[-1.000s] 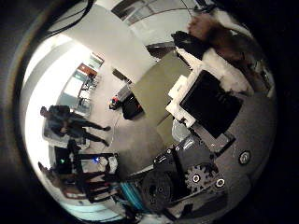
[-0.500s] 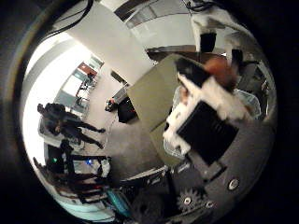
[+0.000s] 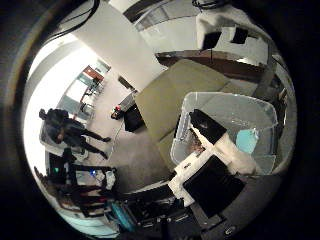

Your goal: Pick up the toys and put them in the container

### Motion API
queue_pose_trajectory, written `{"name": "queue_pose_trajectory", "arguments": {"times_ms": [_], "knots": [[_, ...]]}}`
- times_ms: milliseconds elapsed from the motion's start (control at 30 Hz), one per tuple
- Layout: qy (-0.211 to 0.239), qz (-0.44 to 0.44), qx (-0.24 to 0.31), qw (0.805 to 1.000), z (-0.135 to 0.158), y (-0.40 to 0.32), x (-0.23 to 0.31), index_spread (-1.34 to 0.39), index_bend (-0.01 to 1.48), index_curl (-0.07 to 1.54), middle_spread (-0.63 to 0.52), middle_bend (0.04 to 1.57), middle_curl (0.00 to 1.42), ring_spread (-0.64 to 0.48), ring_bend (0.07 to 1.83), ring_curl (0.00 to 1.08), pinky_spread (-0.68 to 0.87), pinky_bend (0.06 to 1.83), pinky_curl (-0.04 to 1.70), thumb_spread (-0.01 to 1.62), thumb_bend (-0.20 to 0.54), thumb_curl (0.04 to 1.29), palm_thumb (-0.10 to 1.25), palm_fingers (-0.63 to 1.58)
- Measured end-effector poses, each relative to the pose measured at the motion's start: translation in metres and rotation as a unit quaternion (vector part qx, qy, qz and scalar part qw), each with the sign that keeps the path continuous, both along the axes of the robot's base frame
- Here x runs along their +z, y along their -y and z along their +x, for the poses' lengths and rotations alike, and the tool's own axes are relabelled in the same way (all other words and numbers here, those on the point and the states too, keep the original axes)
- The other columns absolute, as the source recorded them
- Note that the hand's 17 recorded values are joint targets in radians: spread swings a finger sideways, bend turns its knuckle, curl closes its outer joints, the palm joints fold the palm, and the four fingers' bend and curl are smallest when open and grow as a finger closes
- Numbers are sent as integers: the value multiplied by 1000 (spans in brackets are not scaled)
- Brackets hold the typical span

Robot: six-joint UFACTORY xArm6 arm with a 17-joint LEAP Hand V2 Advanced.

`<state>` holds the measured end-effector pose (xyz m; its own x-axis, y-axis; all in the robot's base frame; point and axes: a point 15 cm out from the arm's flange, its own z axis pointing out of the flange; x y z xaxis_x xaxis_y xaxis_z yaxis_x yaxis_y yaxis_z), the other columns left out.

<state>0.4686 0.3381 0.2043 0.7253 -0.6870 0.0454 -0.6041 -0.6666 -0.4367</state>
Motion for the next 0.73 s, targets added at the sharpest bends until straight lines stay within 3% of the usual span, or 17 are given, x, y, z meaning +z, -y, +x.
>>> {"name": "queue_pose_trajectory", "arguments": {"times_ms": [400, 733], "knots": [[-4, -2, -5, 1000, 4, 6, -6, -468, 459, 419, -162, 539, 358, -25, 786, 243, 443, 922, 299, 1083, -20, 465, 767, 378], [-8, -6, -6, 1000, 5, 6, -16, -460, 426, 422, -175, 550, 371, -63, 767, 211, 448, 907, 150, 1081, -13, 473, 800, 467]]}}
